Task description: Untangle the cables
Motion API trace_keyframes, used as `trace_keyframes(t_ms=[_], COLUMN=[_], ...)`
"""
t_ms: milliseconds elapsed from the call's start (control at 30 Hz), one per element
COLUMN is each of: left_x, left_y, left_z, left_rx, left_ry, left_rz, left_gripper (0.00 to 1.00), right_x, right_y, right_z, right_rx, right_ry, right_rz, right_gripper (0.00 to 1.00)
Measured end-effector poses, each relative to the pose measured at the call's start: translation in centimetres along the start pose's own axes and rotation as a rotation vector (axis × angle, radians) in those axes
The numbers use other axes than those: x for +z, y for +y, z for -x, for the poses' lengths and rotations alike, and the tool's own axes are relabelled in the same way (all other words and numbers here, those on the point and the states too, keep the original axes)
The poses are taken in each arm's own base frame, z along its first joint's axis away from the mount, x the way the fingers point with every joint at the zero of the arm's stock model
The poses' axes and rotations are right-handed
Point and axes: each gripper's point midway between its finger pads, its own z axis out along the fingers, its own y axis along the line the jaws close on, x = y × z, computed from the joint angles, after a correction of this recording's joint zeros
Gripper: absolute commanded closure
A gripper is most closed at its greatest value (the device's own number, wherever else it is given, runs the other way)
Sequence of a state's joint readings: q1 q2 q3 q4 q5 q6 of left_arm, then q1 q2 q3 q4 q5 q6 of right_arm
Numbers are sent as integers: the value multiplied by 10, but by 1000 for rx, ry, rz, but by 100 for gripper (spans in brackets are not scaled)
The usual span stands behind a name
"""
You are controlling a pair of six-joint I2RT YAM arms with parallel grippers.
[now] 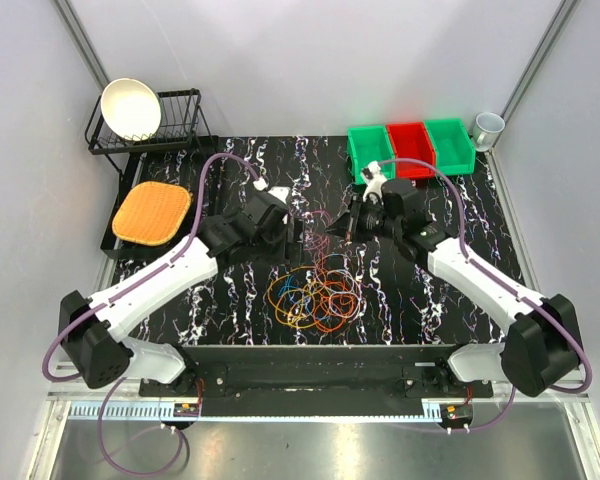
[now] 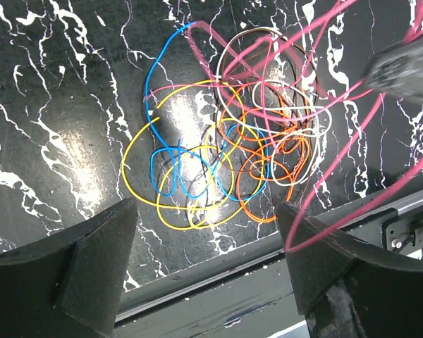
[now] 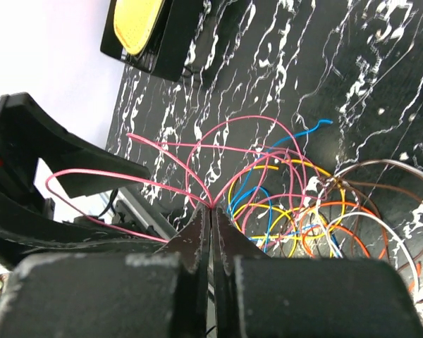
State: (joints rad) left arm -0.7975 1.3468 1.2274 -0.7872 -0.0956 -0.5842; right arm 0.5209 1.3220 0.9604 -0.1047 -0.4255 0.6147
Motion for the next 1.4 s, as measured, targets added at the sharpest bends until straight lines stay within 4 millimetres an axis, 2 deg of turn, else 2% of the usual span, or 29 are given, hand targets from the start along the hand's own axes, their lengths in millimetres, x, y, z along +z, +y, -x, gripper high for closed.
trace_keyframes(t_ms=[233,433,600,767,867,1000,1033,1267,1400], left_x=[-3,6,12,12,13,13,13,7,5], left_y=[8,13,17,16,15,20,23,50,68], left_z=[-4,-14,-21,-19,-18,-16,-15,-3,-1], left_rx=[-2,-16,-18,-20,-20,-18,-17,-31,-34], left_ry=[-22,-11,3,-9,-13,-25,-31,-116,-133], left_rz=[12,22,32,24,23,49,64,207,298], left_gripper=[18,19,20,20,16,7,1,1,1], right_x=[-11,-30,-54,-83,-98,-104,-103,-88,-83], right_y=[20,55,90,123,134,131,127,89,78], right_z=[27,65,99,130,141,144,144,128,121], right_rx=[-42,-92,-150,-203,-225,-229,-225,-188,-174], right_ry=[-45,-122,-216,-326,-380,-411,-415,-380,-365], right_rz=[-8,21,59,92,100,75,59,-54,-79], right_gripper=[100,100,100,100,100,100,100,100,100])
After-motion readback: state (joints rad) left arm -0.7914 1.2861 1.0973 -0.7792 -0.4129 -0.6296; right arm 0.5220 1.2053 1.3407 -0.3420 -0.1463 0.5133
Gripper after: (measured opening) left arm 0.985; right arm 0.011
